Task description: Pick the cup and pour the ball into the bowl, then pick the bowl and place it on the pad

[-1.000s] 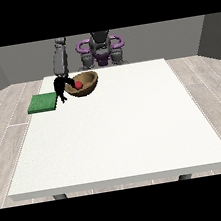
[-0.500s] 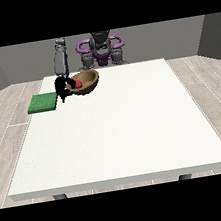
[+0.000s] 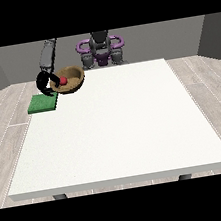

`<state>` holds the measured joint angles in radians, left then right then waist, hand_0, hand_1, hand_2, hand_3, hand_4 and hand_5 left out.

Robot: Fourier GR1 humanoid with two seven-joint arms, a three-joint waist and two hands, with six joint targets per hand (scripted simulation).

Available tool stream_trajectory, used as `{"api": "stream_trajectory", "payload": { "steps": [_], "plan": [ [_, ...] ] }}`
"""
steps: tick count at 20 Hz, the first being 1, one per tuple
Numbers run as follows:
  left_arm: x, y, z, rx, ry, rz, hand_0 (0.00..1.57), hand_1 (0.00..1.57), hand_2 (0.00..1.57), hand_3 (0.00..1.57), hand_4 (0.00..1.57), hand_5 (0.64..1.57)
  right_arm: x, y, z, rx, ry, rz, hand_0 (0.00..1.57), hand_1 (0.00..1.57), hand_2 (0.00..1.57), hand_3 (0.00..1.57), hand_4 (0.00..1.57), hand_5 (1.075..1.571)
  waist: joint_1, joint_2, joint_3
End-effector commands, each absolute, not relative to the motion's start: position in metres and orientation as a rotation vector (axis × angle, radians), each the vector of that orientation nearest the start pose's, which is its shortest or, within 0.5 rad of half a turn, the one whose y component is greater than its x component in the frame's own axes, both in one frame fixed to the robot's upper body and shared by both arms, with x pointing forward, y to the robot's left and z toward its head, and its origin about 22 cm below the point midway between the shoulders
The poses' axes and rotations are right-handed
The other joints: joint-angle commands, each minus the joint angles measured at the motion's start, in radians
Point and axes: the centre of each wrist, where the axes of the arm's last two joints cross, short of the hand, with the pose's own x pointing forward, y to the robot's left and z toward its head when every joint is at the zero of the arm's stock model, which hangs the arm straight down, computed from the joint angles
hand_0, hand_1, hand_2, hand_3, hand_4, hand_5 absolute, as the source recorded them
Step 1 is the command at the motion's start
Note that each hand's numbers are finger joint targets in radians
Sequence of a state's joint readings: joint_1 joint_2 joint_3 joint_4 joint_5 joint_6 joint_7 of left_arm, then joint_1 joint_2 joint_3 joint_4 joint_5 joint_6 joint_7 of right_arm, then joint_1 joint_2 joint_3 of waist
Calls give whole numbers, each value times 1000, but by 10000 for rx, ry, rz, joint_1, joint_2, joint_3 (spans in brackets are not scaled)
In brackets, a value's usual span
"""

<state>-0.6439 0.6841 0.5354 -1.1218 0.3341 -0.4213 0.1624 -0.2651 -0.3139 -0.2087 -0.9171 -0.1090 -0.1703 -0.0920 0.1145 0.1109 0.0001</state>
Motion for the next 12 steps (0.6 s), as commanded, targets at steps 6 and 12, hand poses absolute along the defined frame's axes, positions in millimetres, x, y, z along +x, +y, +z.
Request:
{"api": "stream_trajectory", "payload": {
  "steps": [6, 12],
  "plan": [
    [314, 485, 194, 2003, -17390, 48, 0, 0, 0, 0, 1201, 1545, 297, -457, 61, -5457, -11629, -852, 1571, 1571, 1571, 674, 1081, 1566, -1006, -773, -6],
    [308, 490, 181, 2030, -18048, -50, 0, 0, 0, 0, 1203, 1546, 301, -473, 76, -5332, -12185, -938, 1571, 1571, 1571, 461, 1109, 1567, -996, 7, 1]
  ]
}}
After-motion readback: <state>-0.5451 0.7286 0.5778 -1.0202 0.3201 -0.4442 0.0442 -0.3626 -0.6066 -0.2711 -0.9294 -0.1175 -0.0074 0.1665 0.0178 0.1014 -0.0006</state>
